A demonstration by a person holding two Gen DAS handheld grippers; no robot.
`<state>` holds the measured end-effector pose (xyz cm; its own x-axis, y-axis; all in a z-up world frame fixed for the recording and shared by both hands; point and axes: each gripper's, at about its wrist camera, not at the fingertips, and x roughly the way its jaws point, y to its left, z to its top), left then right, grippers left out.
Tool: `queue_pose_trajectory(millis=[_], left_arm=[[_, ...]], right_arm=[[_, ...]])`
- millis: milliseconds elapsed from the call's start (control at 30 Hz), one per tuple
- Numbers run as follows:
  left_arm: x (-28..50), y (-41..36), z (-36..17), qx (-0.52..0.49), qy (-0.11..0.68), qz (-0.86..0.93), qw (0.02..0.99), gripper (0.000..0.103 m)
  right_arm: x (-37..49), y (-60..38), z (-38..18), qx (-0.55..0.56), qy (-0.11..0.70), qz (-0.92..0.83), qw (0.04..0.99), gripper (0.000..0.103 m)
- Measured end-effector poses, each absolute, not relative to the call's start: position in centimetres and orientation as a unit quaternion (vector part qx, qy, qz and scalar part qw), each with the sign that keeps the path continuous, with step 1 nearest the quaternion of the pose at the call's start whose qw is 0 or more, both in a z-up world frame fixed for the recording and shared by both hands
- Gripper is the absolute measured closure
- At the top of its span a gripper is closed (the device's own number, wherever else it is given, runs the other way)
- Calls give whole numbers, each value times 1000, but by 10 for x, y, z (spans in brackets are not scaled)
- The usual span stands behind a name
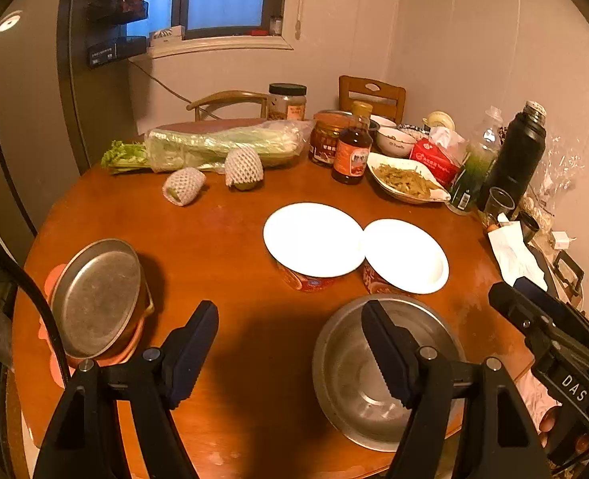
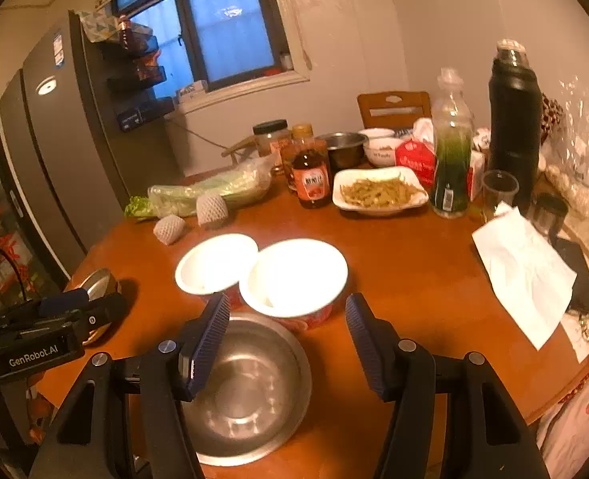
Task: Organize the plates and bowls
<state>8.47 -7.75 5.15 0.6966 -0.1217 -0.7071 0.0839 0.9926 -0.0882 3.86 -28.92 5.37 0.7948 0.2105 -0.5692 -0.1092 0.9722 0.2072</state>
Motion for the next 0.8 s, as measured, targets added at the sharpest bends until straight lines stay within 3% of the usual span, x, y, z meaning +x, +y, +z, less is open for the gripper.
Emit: queue_pose_trajectory(millis=[800], left_arm=[[99,-99,-13,-12,461,-83,883,29]], right_arm=[[47,-285,-10,68,395,93,912,41]])
